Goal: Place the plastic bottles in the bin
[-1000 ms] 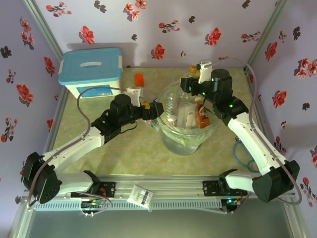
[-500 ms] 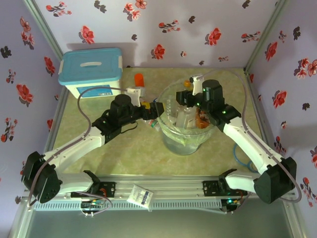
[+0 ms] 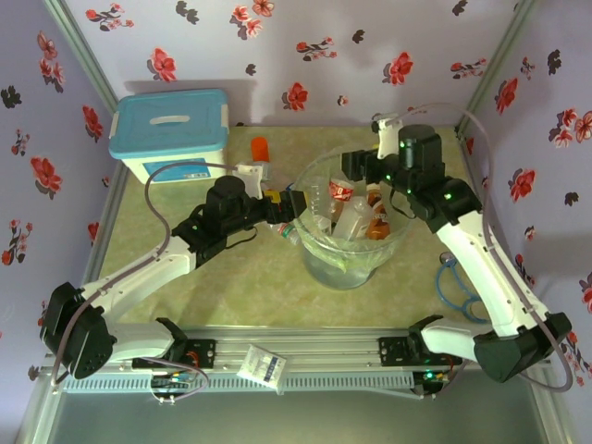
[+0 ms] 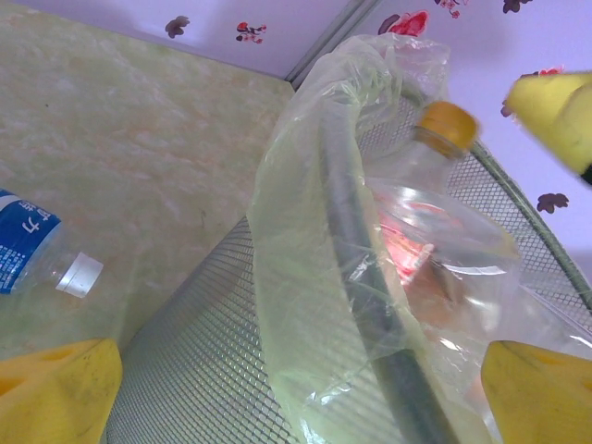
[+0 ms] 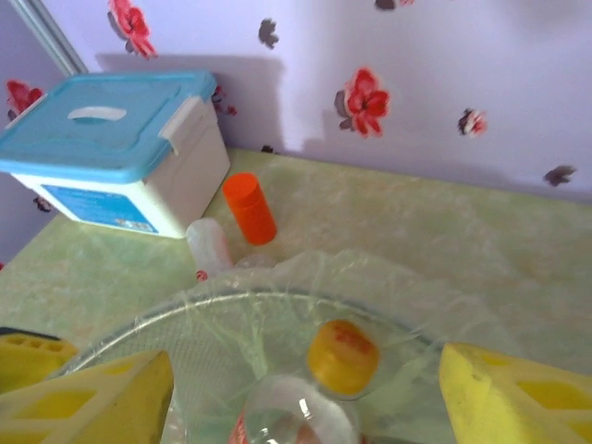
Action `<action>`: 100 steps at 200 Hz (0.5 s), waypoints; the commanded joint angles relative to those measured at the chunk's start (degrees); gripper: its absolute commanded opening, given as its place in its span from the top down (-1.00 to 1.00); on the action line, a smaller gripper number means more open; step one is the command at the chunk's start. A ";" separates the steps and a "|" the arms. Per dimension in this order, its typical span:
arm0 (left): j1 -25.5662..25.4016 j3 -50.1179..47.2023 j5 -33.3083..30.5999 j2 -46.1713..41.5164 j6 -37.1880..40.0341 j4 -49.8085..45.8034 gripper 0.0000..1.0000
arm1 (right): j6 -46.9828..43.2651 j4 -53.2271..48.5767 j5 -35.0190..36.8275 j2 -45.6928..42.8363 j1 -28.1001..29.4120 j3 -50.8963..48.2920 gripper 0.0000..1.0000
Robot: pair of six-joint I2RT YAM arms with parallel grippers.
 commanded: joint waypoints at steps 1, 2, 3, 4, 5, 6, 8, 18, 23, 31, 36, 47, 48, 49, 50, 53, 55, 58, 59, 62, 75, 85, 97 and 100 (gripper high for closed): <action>-0.35 -0.21 -0.98 1.13 1.12 -1.77 -1.00 | -1.39 -3.92 3.26 1.79 -0.68 2.81 -0.35; -0.38 -0.16 -0.98 1.15 1.11 -1.82 -1.00 | -1.39 -3.88 3.24 1.93 -0.68 2.94 -0.34; -0.40 -0.18 -0.98 1.12 1.10 -1.84 -0.99 | -1.38 -3.95 3.18 2.04 -0.73 3.05 -0.32; -0.40 -0.14 -0.98 1.11 1.10 -1.85 -0.99 | -1.38 -3.98 3.11 2.14 -0.80 3.19 -0.31; -0.36 -0.12 -0.98 1.14 1.14 -1.86 -0.99 | -1.38 -4.00 3.03 2.28 -0.83 3.31 -0.30; -0.39 -0.12 -0.98 1.16 1.12 -1.86 -0.99 | -1.38 -4.01 2.95 2.35 -0.80 3.41 -0.28; -0.38 -0.11 -0.94 1.20 1.21 -1.86 -0.99 | -1.36 -4.08 2.78 2.67 -0.85 3.62 -0.24; -0.33 -0.02 -0.91 1.18 1.24 -1.90 -0.99 | -1.16 -4.04 1.51 4.10 -0.80 4.56 -0.09; -0.32 -0.02 -0.90 1.21 1.21 -1.88 -0.99 | -1.06 -3.81 0.86 4.80 -0.82 4.74 -0.03; -0.39 -0.01 -0.96 1.18 1.21 -1.95 -0.99 | -0.85 -3.67 -0.11 5.97 -0.87 5.09 0.07; -0.33 -0.02 -0.92 1.16 1.18 -1.94 -0.99 | -0.78 -3.64 -0.64 6.65 -0.79 5.27 0.11; -0.34 -0.02 -0.93 1.00 1.24 -2.10 -0.99 | -0.15 -3.38 -1.52 7.97 -0.78 5.18 0.23; -0.37 -0.02 -0.96 0.96 1.26 -2.12 -0.99 | -0.02 -3.30 -1.61 8.10 -0.78 5.09 0.24; -0.35 -0.02 -0.97 0.94 1.22 -2.12 -0.99 | 0.05 -3.27 -1.75 8.20 -0.78 5.05 0.25; -0.38 -0.02 -0.93 0.93 1.20 -2.12 -0.99 | 0.13 -3.20 -1.86 8.30 -0.78 4.99 0.26; -0.40 -0.06 -0.93 0.92 1.23 -2.13 -0.99 | 0.30 -3.03 -2.16 8.52 -0.78 4.75 0.29; -0.41 -0.03 -0.97 0.92 1.26 -2.13 -0.99 | 0.47 -2.93 -2.39 8.62 -0.69 4.59 0.30; -0.35 -0.02 -0.98 0.90 1.27 -2.13 -0.99 | 0.69 -2.74 -2.81 8.78 -0.69 4.29 0.31; -0.38 -0.02 -0.98 0.87 1.27 -2.13 -0.99 | 0.75 -2.63 -2.92 8.85 -0.69 4.16 0.32; -0.39 -0.10 -0.98 0.85 1.27 -2.20 -0.99 | 0.94 -2.41 -3.23 8.96 -0.61 3.70 0.33; -0.39 -0.15 -0.98 0.97 1.22 -2.13 -0.99 | 1.56 -2.01 -2.75 8.89 -0.01 1.36 0.36; -0.35 -0.14 -0.98 1.35 1.12 -1.95 -0.99 | 1.93 -0.77 -1.54 7.79 0.41 -1.67 0.41; -0.32 0.26 -0.98 2.00 1.08 -1.89 -0.99 | 3.33 1.68 -1.29 6.16 0.45 -5.65 0.47; -0.40 0.25 -0.90 2.09 1.09 -1.79 -0.99 | 3.74 2.31 -1.31 5.74 0.45 -6.57 0.48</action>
